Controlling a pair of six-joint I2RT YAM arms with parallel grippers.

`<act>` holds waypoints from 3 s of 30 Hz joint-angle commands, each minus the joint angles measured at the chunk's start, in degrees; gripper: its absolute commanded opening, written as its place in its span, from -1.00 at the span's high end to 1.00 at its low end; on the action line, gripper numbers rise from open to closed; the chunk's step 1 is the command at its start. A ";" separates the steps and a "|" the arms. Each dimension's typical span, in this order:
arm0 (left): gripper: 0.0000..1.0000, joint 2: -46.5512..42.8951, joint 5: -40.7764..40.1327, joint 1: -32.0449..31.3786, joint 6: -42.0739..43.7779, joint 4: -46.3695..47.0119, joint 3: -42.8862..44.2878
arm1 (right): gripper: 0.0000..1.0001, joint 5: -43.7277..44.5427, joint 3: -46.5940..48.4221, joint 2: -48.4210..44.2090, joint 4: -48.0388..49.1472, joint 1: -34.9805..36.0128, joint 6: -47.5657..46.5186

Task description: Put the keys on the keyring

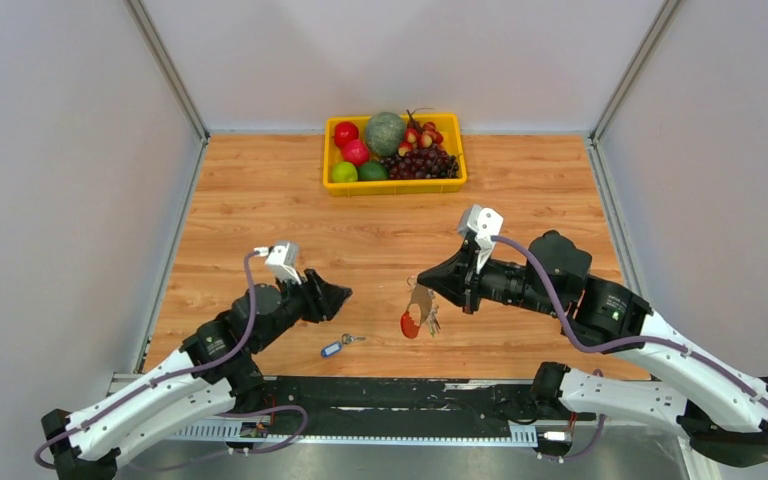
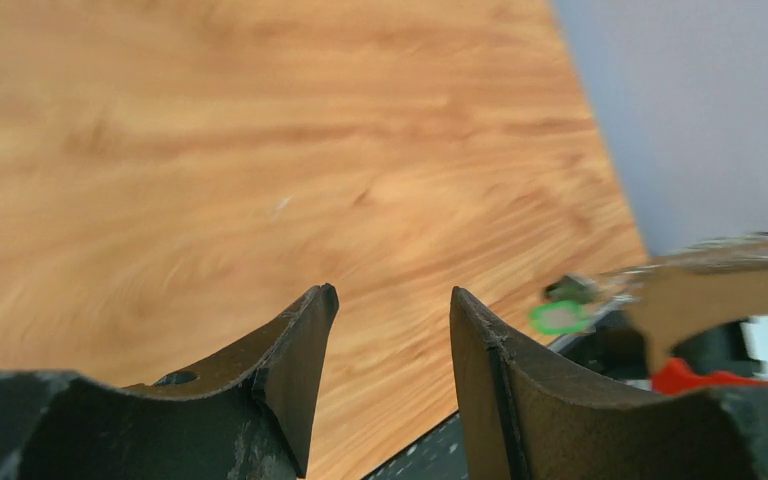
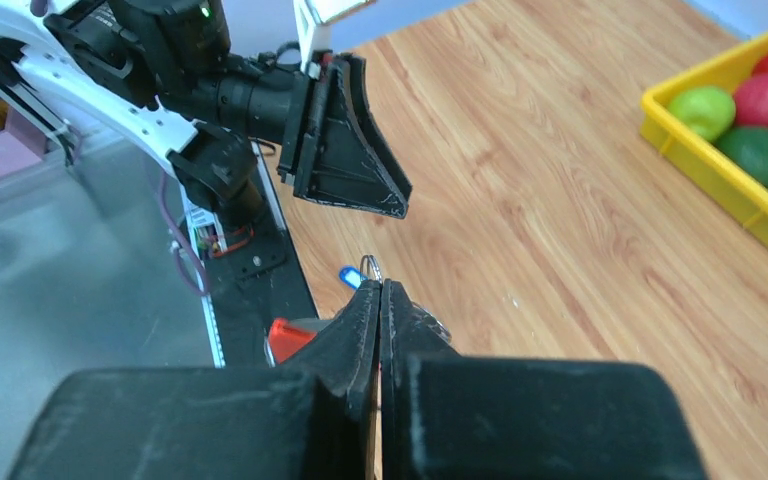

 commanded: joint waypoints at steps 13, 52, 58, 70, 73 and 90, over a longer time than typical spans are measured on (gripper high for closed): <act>-0.18 5.68 -3.04 -0.07 -22.76 -12.13 -13.40 | 1.00 2.32 -3.15 -5.37 -2.03 0.30 3.04; 1.00 18.35 5.35 -0.14 -10.31 -3.45 -14.29 | 1.00 3.65 -5.00 -5.53 -1.85 0.29 5.19; 1.00 13.59 5.76 -0.15 -8.46 -2.55 -12.31 | 0.70 8.45 -6.04 -5.49 -5.19 0.33 8.75; 1.00 4.84 3.66 -0.11 6.01 -5.03 -0.13 | -0.11 16.22 -12.98 -4.15 -7.07 0.12 22.09; 1.00 6.43 2.29 -0.07 10.47 -5.41 3.45 | -0.13 13.67 -12.75 -2.16 -6.12 0.03 23.36; 1.00 15.57 17.82 -0.13 22.35 5.18 8.58 | -0.16 6.09 -12.61 4.47 -7.02 -0.96 26.82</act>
